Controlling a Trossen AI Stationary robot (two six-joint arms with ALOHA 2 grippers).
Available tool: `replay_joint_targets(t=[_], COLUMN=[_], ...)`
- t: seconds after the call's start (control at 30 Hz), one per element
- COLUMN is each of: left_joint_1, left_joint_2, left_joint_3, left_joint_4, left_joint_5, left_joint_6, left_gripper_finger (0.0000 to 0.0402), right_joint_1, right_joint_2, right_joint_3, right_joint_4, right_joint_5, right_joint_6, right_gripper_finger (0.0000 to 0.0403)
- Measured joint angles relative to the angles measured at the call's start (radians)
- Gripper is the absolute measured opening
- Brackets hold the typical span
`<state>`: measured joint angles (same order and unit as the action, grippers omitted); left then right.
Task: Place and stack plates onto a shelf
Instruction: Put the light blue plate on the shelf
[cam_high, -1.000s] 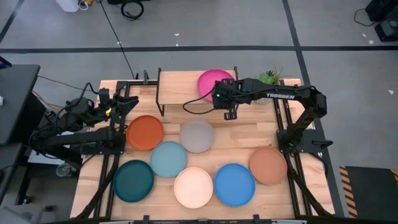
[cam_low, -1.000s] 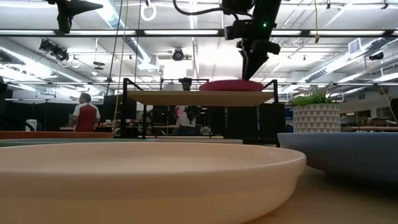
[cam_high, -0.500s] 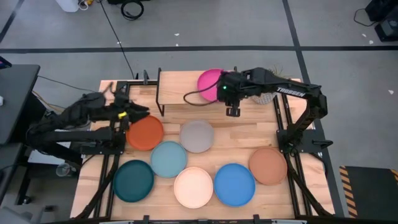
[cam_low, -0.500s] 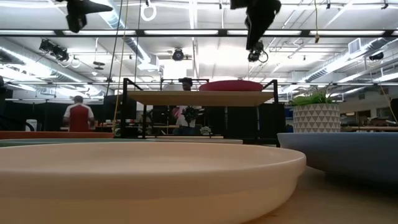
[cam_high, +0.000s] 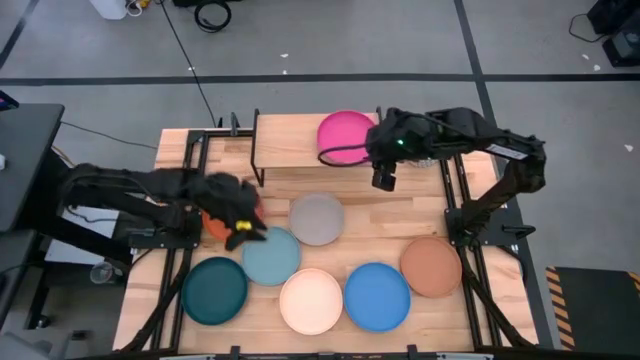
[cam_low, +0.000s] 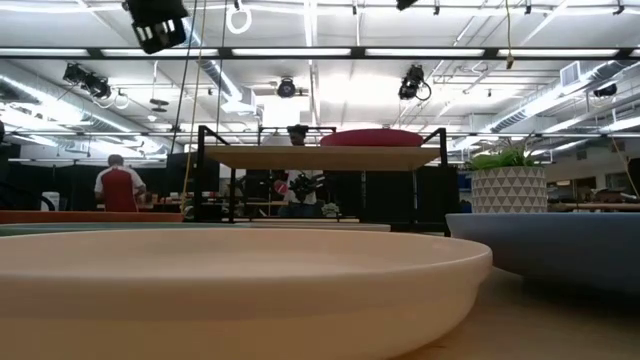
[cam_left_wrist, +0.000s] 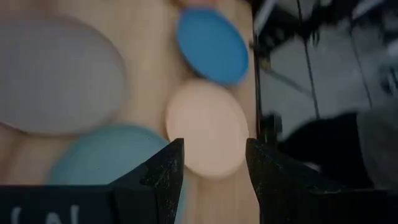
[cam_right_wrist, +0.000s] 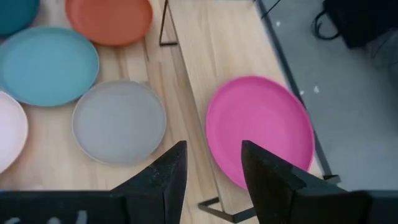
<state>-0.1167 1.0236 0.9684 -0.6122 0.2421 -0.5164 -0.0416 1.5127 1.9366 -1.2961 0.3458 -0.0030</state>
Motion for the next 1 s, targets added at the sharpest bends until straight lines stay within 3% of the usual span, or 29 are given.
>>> replay_joint_targets(t=[0.2,0.37,0.7,1.0], left_joint_1=[-0.194,-0.317,-0.409,-0.458], left_joint_2=[0.135,0.271,0.508,0.594], left_joint_3=[0.0,0.0,0.0,0.0], left_joint_4=[-0.052,-0.043,-0.023,0.054], left_joint_5=[-0.085,-0.17,-0.211,-0.332], left_joint_6=[0.022,0.075,0.009,0.013], left_gripper_finger=[0.018,0.018,0.018,0.018], right_joint_1=[0.066,0.084,0.087,0.087], right_joint_2=[-0.027,-0.028,-0.028,-0.028], right_joint_3=[-0.009,-0.009,-0.01,-0.01], right_joint_4=[-0.001,-0.002,-0.002,0.0], right_joint_5=[0.113,0.133,0.135,0.133], right_joint_6=[0.02,0.027,0.018,0.001], right_gripper_finger=[0.0158,0.0158,0.0158,0.0158])
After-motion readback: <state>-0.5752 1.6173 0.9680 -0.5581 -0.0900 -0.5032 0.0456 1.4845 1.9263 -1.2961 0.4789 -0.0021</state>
